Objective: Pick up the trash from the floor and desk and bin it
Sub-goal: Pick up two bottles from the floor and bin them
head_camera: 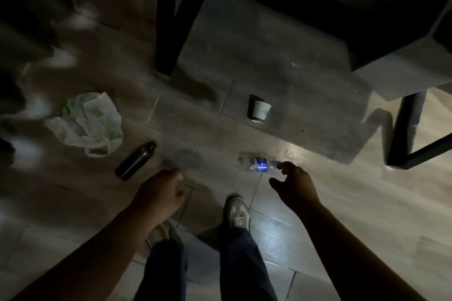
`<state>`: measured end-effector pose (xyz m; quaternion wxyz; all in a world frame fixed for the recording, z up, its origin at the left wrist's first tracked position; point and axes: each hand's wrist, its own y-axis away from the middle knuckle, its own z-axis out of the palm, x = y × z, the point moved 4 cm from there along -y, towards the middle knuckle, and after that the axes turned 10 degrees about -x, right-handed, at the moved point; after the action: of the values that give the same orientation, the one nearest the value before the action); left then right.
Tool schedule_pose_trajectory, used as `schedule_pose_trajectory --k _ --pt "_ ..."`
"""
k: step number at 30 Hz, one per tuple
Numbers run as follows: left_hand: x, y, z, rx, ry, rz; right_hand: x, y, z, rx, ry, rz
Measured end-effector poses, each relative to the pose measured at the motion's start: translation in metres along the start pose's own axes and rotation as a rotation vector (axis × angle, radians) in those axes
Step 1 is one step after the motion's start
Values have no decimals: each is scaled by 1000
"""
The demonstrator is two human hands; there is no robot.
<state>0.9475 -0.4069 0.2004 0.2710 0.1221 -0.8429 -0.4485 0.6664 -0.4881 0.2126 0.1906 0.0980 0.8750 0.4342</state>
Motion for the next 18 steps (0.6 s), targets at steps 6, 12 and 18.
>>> schedule_pose_trajectory --k 6,12,18 --pt "-36 -72 44 -16 -53 -24 28 -79 55 17 147 -2" --pt "-59 -142 98 -52 -43 -39 66 -153 107 -27 299 -14" --pt "-72 -194 146 -62 -57 -29 94 -210 139 4 390 -42"
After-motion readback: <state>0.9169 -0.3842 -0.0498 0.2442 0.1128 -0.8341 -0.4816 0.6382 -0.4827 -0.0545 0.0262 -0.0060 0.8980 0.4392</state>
